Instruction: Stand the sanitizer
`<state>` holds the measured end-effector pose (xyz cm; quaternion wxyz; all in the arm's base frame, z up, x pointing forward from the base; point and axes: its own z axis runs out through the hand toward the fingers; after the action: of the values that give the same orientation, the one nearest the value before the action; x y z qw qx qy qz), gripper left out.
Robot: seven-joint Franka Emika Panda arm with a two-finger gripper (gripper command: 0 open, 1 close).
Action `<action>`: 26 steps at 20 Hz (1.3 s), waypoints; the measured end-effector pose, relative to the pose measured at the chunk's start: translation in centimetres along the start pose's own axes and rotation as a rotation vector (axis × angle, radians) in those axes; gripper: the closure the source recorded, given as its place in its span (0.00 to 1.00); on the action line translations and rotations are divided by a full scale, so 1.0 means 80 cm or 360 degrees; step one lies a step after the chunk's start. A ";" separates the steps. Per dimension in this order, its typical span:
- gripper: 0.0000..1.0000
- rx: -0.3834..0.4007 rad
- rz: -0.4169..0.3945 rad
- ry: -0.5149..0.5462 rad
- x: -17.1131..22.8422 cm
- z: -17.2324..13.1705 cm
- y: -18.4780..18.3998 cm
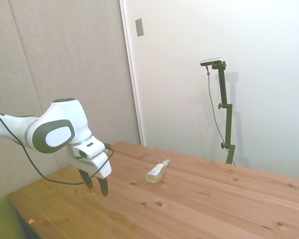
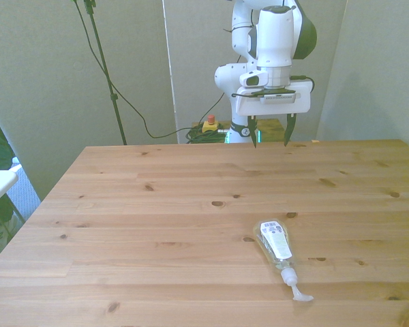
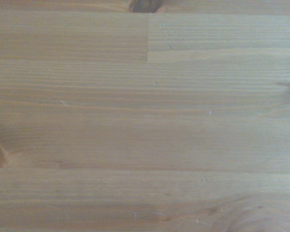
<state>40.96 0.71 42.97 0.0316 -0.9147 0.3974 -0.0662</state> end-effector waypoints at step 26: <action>0.00 0.0130 0.0340 0.0301 0.296 0.060 -0.247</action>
<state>71.89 -3.10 42.71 0.0380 -0.8548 0.4907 -0.1646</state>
